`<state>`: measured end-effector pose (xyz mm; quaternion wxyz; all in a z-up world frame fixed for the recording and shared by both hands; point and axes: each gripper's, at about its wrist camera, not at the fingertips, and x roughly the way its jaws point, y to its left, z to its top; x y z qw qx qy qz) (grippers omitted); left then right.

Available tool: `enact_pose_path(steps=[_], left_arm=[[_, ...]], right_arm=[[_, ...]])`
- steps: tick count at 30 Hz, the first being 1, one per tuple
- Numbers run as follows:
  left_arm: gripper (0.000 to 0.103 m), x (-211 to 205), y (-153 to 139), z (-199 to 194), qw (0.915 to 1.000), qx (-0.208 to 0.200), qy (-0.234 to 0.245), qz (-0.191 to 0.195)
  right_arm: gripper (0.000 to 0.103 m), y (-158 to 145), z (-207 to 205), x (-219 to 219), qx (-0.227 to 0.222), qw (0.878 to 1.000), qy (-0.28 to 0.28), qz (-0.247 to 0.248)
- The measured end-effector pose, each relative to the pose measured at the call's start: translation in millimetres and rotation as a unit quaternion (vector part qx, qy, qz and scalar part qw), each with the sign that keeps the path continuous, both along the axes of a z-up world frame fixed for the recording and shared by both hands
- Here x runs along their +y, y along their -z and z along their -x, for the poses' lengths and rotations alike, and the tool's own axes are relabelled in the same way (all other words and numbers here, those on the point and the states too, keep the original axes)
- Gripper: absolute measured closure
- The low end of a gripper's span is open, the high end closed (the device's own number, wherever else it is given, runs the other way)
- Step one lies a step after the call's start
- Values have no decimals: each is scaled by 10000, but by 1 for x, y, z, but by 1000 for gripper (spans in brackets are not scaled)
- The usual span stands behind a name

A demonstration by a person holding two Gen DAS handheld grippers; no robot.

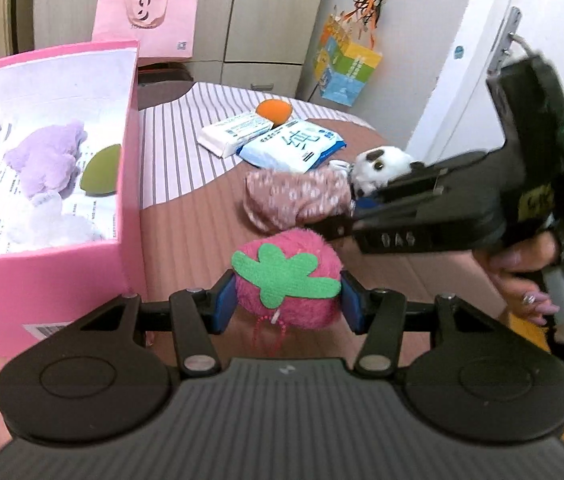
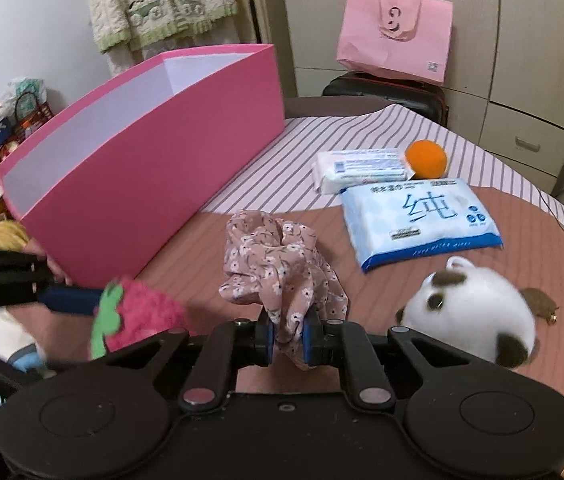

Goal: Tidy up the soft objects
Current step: 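Carry the strawberry plush and scrunchie over the pink box with both grippers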

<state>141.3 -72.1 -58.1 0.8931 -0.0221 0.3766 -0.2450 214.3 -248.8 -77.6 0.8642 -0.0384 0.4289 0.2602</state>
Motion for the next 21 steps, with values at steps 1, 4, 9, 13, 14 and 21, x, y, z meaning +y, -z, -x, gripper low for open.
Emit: enact_pose_path(steps=[1,4,9,13,14,21], left_arm=[[51,2,-3,0,10000,-7,11,-4],[51,7,-11,5,9999,-41,97,-45],[51,19,-19,14,9996,105,244,-92],[51,28,-20,21,9991,241,237,-245],[51,30,-21,22,9990,267,238,-268],[51,49,-27,41,9981,401,277,-365]], right_arm=[[87,1,3,1,1,10000,-3,12],[87,0,12,4,-17,10000,-22,38],[87,-8,34,10,-134,9998,-114,89],[87,-14,52,16,-81,9997,-226,19],[87,-15,55,18,-67,9997,-255,-16],[87,-29,85,42,-164,9983,-556,52]])
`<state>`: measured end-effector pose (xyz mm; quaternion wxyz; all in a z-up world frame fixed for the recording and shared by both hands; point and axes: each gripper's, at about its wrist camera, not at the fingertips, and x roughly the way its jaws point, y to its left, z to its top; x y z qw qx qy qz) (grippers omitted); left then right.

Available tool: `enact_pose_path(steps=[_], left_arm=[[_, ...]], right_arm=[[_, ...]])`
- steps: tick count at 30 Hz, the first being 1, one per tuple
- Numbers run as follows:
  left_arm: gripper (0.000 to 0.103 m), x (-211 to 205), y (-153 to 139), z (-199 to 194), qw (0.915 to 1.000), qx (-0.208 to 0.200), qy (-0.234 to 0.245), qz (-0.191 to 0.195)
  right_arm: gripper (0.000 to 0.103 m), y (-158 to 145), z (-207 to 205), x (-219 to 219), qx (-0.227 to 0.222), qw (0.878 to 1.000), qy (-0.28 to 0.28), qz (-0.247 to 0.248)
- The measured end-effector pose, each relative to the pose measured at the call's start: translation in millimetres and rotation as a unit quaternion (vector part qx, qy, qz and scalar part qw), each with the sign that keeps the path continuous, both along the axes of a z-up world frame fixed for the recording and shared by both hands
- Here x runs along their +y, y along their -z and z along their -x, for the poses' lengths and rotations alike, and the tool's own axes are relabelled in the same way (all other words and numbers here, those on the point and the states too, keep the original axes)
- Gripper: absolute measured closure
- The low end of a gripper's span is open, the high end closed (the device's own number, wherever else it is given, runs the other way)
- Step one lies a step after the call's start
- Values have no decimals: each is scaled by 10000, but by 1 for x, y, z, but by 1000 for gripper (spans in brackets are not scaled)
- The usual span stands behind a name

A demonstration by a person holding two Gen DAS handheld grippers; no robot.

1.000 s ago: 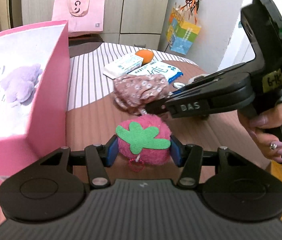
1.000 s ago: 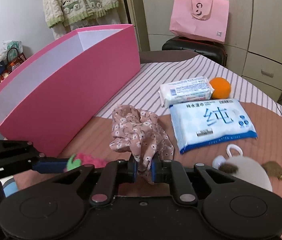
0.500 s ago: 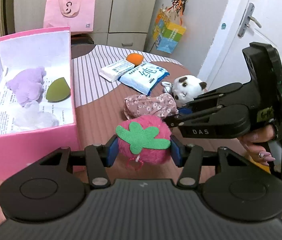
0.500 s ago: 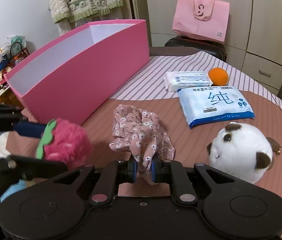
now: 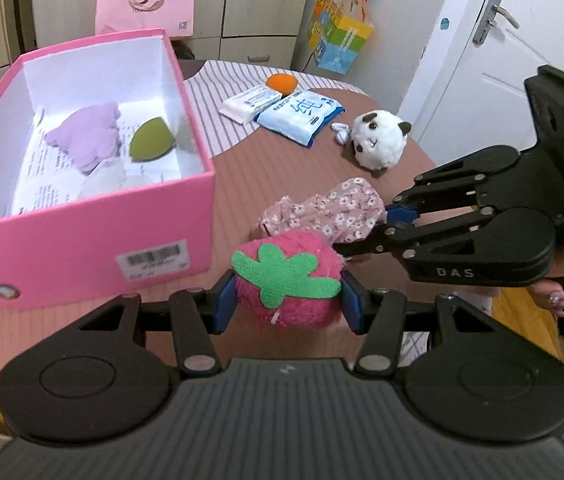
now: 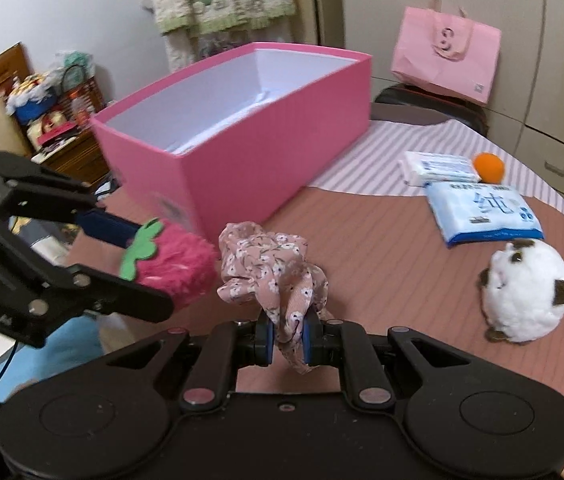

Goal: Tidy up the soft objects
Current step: 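Carry the strawberry plush and scrunchie over the pink box with both grippers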

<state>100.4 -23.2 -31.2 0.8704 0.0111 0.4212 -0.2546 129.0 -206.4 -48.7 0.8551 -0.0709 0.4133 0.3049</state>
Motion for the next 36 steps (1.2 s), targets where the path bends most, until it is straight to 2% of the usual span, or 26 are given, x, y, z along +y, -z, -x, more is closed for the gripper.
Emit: enact_pose_path(steps=[5,10,14,19,22,28,36], left_arm=[[51,17,-9,14,10000,75,-12,-30],[51,33,-24,27,9997,-56,-97,-210],[51,47,-41,31,9984,-393,-306,-263],[51,69,-60,23,9957,-751,-521,-154],[51,82,-67,10,9928,-949,-724,-88],[51,103,-77,-32,9898,-1058,-954,47],[51,112,-61,-107,9891,-940,-1122,178]], right_arm=[[87,-16,17,14,-116,9997,-196,5],[87,-32,26,29,-112,9992,-393,-51],[87,-49,32,40,-254,9982,-515,-194],[87,-71,23,51,-534,9961,-560,-419],[87,-81,10,62,-630,9947,-576,-581],[87,-88,-27,83,-725,9922,-590,-831],[87,-79,-91,99,-725,9929,-277,-904]])
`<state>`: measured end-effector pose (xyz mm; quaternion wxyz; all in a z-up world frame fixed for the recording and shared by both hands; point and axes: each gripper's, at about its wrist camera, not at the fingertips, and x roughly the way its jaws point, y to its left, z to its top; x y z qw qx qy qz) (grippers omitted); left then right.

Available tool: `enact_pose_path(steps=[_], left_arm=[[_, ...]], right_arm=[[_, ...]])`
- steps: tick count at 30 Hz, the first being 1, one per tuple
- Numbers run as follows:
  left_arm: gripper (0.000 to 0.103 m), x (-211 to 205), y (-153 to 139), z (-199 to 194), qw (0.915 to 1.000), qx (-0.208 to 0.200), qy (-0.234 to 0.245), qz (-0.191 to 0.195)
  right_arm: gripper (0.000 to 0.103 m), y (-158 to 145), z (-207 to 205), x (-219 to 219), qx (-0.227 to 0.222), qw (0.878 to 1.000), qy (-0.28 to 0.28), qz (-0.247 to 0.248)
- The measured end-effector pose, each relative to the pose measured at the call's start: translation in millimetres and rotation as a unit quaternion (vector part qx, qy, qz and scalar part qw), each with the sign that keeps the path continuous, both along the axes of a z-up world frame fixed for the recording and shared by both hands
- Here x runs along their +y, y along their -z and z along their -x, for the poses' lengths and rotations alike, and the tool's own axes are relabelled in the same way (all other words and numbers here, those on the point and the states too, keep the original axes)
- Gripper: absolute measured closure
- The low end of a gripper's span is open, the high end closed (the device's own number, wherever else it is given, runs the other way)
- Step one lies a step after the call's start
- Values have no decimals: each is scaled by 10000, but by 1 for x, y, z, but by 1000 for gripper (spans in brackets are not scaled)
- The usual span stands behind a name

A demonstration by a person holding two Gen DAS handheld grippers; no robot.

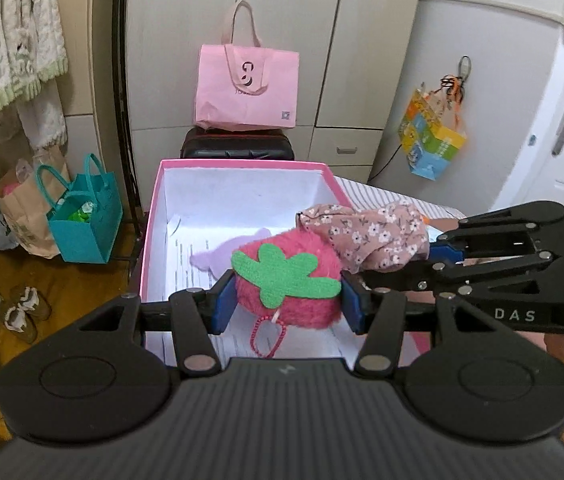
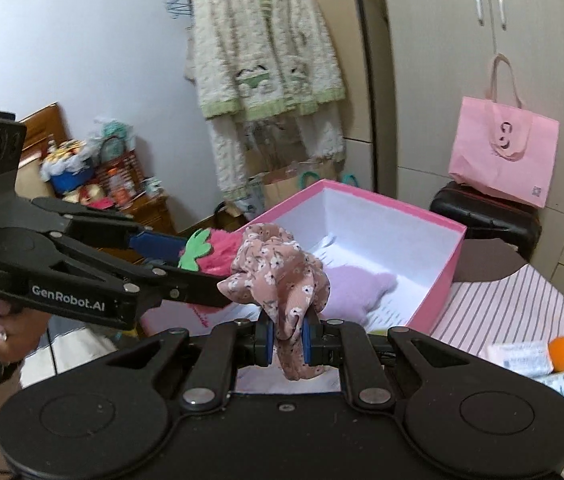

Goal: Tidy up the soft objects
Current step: 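Carry the strawberry plush and scrunchie over the pink box with both grippers, then open the left gripper over the box while the right releases the scrunchie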

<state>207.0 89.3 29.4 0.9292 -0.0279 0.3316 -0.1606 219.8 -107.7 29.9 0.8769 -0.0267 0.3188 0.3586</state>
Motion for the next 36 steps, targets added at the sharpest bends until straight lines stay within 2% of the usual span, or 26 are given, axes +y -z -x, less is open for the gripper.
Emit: enact_pose_path(steps=[3,7,10,14,18,19,21,23,28,36], left_arm=[[51,-2,10,-26,9998,-36,31,-167],[51,0,25,-63,9994,249,-46,-235],[51,-1,32,-81,9983,358,-142,-439],[51,-5,38,-96,9954,391,-275,-835],[48,-2,42,-105,9944,475,-429,-845],[47,-1,43,-105,9942,474,-476,-834],[45,-1,43,-103,9936,429,-527,-903],[39,-2,41,-97,9935,290,-517,-972],[33,0,29,-73,9955,140,-358,-860],[31,2,-2,-10,9960,-144,-97,-881]], right_arm=[[87,7,-23,3,34,9998,215,42],[87,22,-60,8,202,9984,479,214],[87,31,-82,11,345,9970,638,278],[87,37,-95,19,194,9948,804,594],[82,45,-104,26,119,9916,896,930],[82,47,-106,28,141,9909,909,986],[74,49,-107,30,129,9903,909,1043],[62,47,-104,29,122,9909,867,1019],[54,36,-88,24,113,9932,719,913],[45,16,-44,8,232,9957,490,749]])
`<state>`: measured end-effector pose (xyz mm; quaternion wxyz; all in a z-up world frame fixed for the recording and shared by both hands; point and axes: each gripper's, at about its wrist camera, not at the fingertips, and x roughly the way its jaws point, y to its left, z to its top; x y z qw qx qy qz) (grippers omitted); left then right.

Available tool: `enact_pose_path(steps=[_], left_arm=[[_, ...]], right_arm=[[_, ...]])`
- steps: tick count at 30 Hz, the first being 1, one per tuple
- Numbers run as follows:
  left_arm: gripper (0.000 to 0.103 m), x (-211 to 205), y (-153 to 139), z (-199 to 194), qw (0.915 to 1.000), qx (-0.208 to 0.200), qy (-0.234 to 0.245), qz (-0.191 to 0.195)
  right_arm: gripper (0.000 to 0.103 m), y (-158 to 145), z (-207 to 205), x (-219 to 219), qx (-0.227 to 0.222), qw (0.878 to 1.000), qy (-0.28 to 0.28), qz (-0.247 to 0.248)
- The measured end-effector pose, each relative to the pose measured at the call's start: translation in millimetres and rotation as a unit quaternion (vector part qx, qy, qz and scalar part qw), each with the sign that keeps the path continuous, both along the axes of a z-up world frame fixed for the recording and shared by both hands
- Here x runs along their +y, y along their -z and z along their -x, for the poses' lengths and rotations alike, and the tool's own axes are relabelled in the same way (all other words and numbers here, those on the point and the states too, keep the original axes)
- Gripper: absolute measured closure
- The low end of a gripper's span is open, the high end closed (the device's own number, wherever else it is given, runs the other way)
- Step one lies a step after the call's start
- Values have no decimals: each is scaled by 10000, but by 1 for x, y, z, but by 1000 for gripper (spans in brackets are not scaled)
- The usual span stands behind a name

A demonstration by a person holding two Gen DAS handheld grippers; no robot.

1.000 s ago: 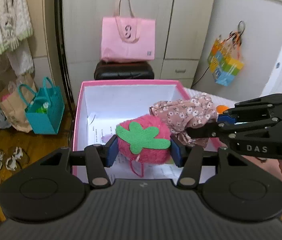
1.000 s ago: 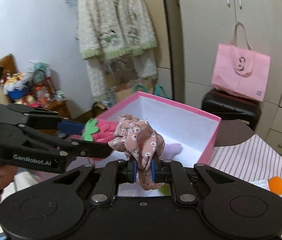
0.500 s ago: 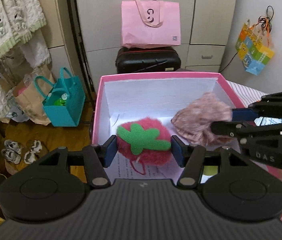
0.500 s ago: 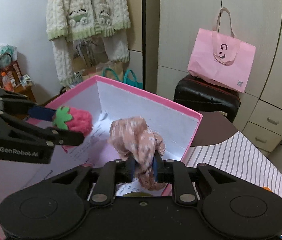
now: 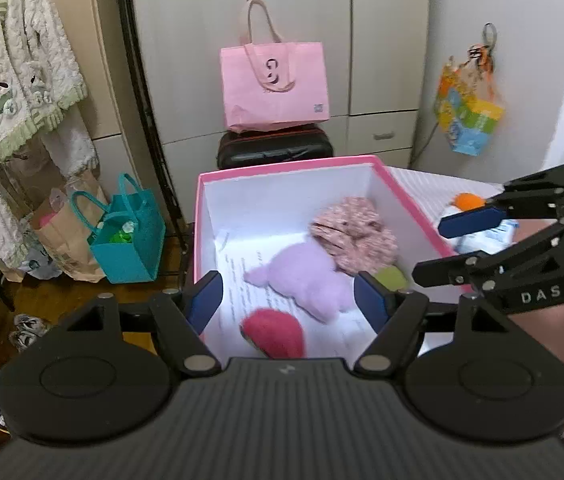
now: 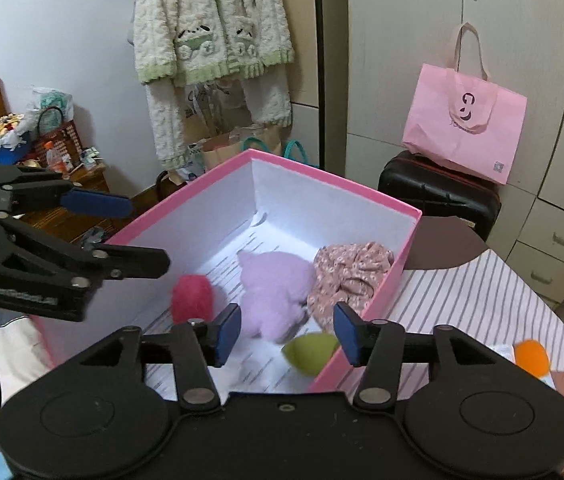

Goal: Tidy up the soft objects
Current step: 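Open the left gripper over the box while the right releases the scrunchie, then move both open grippers toward the white-and-brown plush toy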

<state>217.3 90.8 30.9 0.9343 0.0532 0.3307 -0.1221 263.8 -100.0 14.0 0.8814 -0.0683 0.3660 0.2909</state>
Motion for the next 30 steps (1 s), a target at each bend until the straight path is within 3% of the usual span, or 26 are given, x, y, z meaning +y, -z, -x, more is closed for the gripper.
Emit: enact_pose_path(steps=[5,9,16,30], left_arm=[[31,-3,-16,34,9992,128,313,224],[31,-14,-23,63,9991,-38,425,-12],[31,-28,-29,105,9969,-73,773,-76],[30,-87,-10,140,9850,539,1637,-39]], right_arm=[[43,-16,31,-11,-38,9996,-234,-136],[41,-27,54,-18,-70,9993,-325,-158],[38,-36,92,-39,-122,9988,-436,-202],[36,-15,155,-105,-33,9990,-431,-131]])
